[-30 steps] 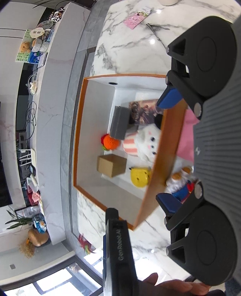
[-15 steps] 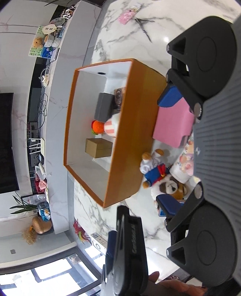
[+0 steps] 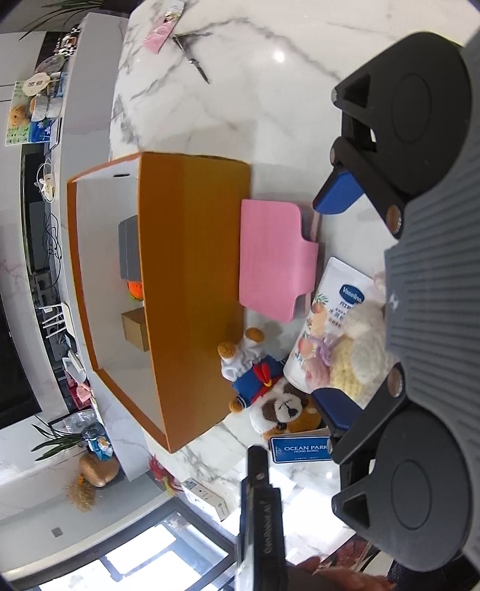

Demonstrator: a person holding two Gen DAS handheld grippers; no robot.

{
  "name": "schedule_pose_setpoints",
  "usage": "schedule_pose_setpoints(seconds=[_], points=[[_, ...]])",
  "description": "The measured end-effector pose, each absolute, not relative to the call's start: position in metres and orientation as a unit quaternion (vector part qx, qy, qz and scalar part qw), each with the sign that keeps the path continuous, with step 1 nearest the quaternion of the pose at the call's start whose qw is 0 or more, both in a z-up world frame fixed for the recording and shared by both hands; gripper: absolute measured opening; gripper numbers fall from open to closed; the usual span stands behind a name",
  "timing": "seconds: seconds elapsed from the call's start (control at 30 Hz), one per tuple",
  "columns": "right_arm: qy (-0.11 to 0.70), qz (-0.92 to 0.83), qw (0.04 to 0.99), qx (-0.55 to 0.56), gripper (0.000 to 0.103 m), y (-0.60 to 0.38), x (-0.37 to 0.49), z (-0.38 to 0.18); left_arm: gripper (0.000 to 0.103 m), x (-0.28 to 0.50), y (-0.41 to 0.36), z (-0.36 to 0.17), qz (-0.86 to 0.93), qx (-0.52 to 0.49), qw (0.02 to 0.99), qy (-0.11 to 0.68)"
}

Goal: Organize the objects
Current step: 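Move the left gripper to the plush dog while the right gripper approaches the white crocheted plush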

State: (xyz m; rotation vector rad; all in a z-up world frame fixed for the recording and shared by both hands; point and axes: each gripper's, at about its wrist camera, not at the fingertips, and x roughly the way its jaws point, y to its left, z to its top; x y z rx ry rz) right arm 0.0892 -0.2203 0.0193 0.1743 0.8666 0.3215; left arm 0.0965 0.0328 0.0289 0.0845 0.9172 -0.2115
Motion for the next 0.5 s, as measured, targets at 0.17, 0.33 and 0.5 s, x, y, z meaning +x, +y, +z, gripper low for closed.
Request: schedule_pose_setpoints(seconds=[0.17, 0.33, 0.5], points=[[0.417, 0.163, 0.888, 0.104, 0.101, -0.226, 0.092, 0.017, 0.072, 0.104, 0.02, 0.018, -0.11, 0.044, 0.891, 0.438], [0.424, 0.166, 0.884, 0.107, 0.101, -0.227, 0.093, 0.013, 0.073, 0.109, 0.007, 0.015, -0.131, 0.065, 0.892, 0.427], [0.423, 0.172, 0.882, 0.114, 0.101, -0.227, 0.094, 0.012, 0.073, 0.109, -0.011, 0.005, -0.161, 0.11, 0.887, 0.419]])
